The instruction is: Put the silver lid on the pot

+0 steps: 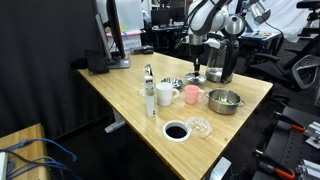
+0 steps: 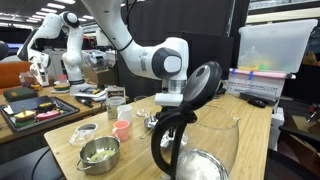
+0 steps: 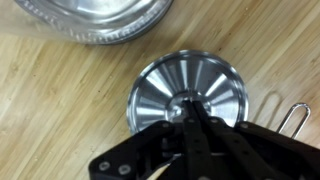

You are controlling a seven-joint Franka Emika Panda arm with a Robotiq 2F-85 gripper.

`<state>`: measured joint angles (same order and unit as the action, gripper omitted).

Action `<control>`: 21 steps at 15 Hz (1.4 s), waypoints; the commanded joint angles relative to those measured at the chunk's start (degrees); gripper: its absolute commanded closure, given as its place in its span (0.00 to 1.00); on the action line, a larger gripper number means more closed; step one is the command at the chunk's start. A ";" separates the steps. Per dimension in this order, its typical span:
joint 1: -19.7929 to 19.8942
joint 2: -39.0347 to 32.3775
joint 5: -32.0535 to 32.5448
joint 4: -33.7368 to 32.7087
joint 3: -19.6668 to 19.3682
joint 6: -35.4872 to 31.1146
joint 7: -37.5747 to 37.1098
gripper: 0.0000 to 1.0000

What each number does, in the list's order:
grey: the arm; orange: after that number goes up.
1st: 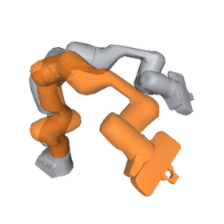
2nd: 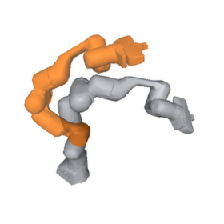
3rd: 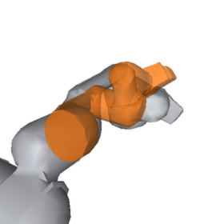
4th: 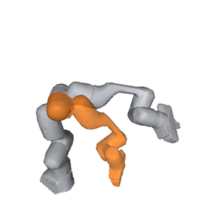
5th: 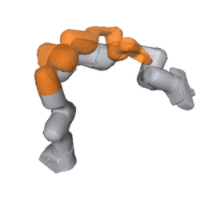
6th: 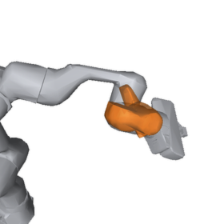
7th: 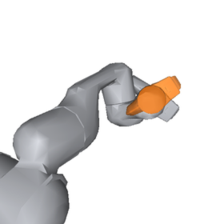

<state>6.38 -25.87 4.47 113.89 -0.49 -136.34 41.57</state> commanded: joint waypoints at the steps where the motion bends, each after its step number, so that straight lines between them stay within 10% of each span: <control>1: 2.53 4.87 -0.22 2.29 1.28 2.90 4.09 0.99; 21: -2.98 26.72 -3.88 21.44 1.63 11.25 27.77 0.99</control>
<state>4.31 -2.18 2.50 133.10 2.05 -124.92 67.07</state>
